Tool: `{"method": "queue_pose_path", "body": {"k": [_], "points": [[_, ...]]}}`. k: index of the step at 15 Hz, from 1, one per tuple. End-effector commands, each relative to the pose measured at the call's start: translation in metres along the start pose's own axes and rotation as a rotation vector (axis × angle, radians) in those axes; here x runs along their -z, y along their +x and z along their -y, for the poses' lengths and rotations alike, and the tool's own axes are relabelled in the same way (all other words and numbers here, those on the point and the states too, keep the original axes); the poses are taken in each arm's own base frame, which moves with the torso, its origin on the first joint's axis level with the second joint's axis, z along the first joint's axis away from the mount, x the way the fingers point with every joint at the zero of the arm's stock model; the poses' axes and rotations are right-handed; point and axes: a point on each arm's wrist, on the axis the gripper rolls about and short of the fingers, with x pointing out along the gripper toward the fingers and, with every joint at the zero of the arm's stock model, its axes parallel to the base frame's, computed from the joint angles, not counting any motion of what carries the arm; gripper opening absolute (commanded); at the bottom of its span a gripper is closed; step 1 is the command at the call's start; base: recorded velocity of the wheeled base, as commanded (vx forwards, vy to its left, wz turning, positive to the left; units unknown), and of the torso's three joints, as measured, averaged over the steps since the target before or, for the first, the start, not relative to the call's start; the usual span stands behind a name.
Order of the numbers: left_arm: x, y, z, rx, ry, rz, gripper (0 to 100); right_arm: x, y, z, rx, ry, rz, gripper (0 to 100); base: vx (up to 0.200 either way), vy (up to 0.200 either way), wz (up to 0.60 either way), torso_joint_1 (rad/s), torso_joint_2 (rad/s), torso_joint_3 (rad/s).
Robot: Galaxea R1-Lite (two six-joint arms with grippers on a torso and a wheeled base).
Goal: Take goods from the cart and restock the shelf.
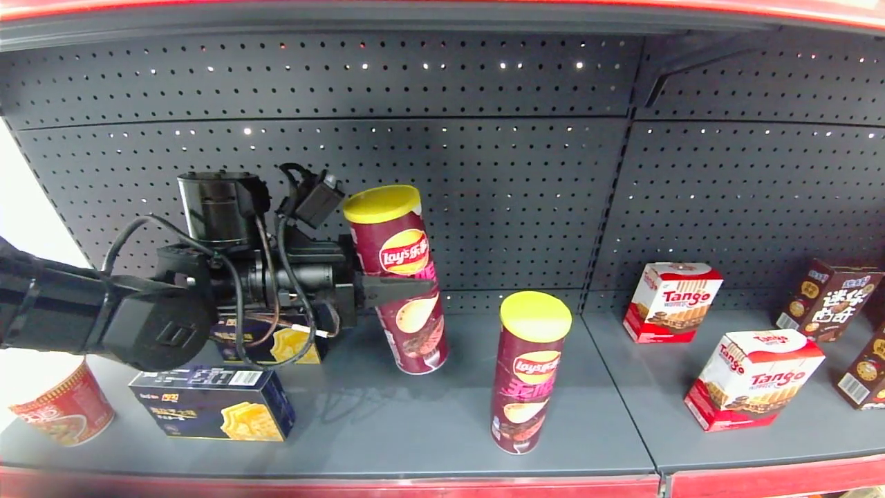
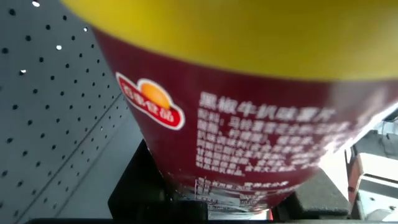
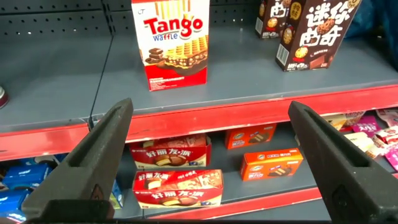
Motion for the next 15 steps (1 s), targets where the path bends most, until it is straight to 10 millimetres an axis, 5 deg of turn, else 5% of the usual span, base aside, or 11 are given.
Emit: {"method": "queue_pose_path", "body": {"k": [1,7,15], "points": [[0.012,0.018,-0.022,0.032,-0.012,-0.005,0,0.000,0.000,0.000,0.000,0.000,-0.002,100,0.000,0.000,0.00,0.000,0.00,0.000],[0.023,0.056,-0.046,0.074,0.009,0.000,0,0.000,0.000,0.000,0.000,0.000,-0.002,100,0.000,0.000,0.00,0.000,0.00,0.000],[0.047,0.080,-0.075,0.079,0.006,-0.004,0,0.000,0.000,0.000,0.000,0.000,-0.002,100,0.000,0.000,0.00,0.000,0.00,0.000]]}}
